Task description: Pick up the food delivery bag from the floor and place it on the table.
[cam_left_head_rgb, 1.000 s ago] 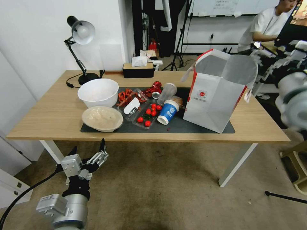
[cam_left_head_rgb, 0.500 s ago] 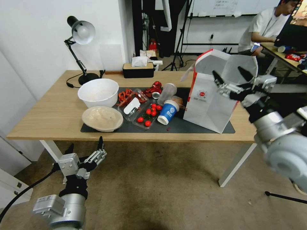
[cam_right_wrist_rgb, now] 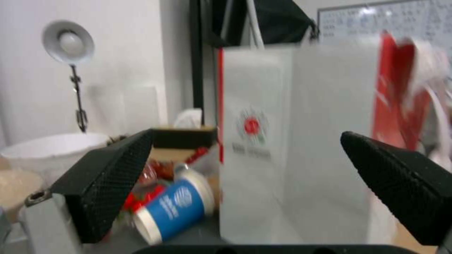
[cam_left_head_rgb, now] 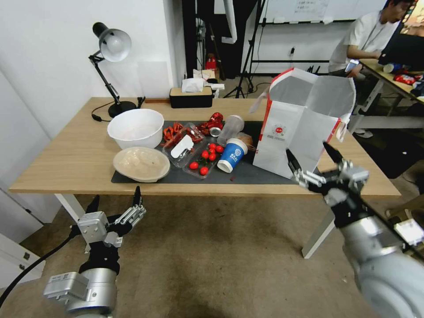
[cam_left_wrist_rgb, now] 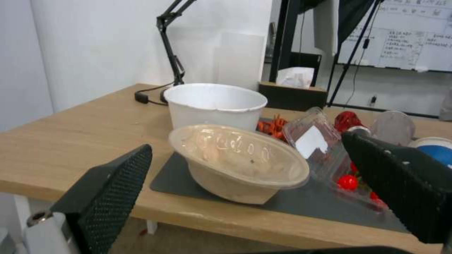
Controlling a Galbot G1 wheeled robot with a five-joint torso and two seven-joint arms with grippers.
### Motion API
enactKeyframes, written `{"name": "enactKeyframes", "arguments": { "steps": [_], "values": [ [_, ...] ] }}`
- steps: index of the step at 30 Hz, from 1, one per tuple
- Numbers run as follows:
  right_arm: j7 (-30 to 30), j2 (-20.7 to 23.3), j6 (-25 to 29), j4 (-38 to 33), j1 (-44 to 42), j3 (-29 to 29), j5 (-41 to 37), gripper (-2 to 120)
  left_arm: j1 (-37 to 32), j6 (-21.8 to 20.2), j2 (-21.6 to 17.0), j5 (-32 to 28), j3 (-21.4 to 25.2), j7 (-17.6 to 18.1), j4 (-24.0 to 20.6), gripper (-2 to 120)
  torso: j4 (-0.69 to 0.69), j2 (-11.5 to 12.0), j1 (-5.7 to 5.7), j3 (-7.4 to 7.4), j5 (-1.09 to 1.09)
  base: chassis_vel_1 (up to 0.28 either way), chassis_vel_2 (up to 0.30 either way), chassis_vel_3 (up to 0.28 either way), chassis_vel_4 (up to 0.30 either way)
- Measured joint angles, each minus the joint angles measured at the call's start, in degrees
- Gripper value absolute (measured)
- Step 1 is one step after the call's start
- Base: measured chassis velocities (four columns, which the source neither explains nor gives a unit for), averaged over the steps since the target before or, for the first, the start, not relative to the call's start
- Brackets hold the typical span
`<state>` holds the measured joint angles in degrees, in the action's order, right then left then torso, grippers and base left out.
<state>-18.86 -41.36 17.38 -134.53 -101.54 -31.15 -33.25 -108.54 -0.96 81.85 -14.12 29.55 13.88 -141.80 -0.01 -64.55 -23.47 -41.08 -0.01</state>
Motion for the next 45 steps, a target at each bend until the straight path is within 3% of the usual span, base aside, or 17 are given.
{"name": "enactKeyframes", "arguments": {
  "steps": [7, 16, 45],
  "values": [
    [1.9, -4.6, 5.1, 4.0, -5.4, 1.5, 4.4, 100, 0.2, 0.3, -0.5, 0.5, -0.4, -0.7, 1.0, 100, 0.00, 0.0, 0.00, 0.00, 0.01, 0.000, 0.000, 0.000, 0.000],
    [2.5, -6.6, 5.9, 6.4, -6.1, 2.3, 5.1, 100, 0.3, 0.0, -0.7, 1.2, -0.6, -0.3, 2.4, 100, 0.00, 0.0, 0.00, 0.00, 0.00, 0.000, 0.000, 0.000, 0.000],
    [2.5, -6.1, 5.2, 6.2, -5.7, 2.3, 3.9, 100, -0.3, 0.1, -0.7, 0.7, -1.6, -0.4, 3.5, 100, 0.00, 0.0, -0.01, -0.01, 0.00, 0.000, 0.000, 0.000, 0.000]
  ]
}}
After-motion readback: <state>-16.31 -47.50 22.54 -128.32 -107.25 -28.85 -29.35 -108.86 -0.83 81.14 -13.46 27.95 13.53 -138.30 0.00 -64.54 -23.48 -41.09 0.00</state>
